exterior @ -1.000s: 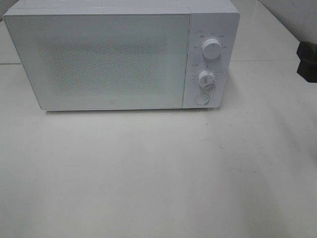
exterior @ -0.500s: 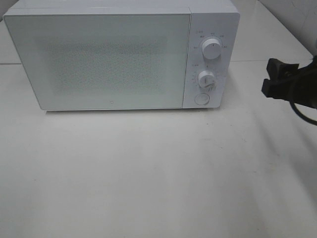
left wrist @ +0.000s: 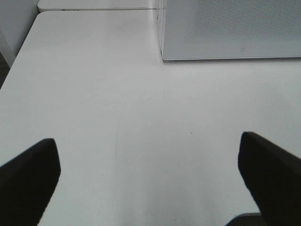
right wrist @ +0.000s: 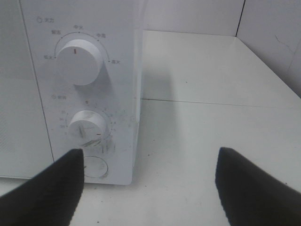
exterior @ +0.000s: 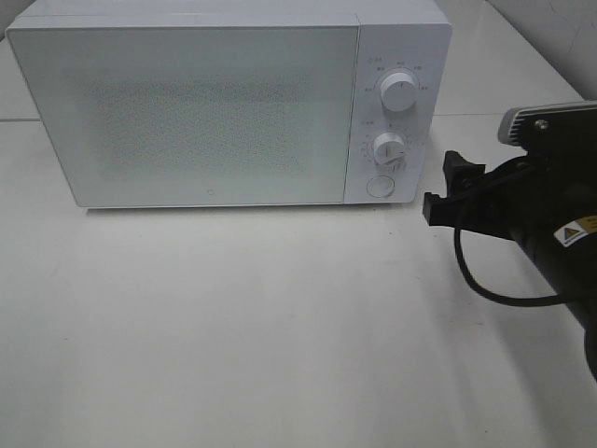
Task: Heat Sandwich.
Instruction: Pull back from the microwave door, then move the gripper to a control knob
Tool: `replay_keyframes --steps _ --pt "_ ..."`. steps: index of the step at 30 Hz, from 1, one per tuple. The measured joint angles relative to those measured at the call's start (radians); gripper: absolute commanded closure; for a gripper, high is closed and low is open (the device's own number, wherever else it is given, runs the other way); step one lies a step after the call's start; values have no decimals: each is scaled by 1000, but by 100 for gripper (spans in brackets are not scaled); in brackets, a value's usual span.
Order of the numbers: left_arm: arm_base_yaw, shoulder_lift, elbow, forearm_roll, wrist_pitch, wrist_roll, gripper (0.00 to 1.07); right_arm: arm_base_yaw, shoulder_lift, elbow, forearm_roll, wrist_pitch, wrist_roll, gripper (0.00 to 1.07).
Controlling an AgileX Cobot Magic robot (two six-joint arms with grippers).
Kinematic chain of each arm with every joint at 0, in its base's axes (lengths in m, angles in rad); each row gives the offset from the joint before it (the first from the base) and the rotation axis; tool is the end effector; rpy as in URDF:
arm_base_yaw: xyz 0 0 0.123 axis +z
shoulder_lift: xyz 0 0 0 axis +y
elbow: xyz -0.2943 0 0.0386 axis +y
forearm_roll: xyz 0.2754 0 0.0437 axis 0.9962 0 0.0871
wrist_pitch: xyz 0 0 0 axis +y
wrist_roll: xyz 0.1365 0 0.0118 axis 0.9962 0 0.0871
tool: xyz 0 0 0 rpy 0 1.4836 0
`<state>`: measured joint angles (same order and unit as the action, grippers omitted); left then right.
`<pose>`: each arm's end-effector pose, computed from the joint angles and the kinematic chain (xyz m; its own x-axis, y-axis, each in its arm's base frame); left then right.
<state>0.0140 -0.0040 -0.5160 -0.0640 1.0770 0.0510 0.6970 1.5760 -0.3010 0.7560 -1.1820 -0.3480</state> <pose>0.0449 -0.0071 0.2732 -0.4511 0.0143 -0.8924 0.0456 0.9989 -0.0070 0.2607 0.1049 0.1526 -0.0992 -0.0878 -0.9912 -0.0138 0.9961 -0.0868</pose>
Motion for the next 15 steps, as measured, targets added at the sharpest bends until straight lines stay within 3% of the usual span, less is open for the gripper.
replay_keyframes --steps 15 --pt "0 0 0 0 0 0 9 138 149 -126 114 -11 -44 32"
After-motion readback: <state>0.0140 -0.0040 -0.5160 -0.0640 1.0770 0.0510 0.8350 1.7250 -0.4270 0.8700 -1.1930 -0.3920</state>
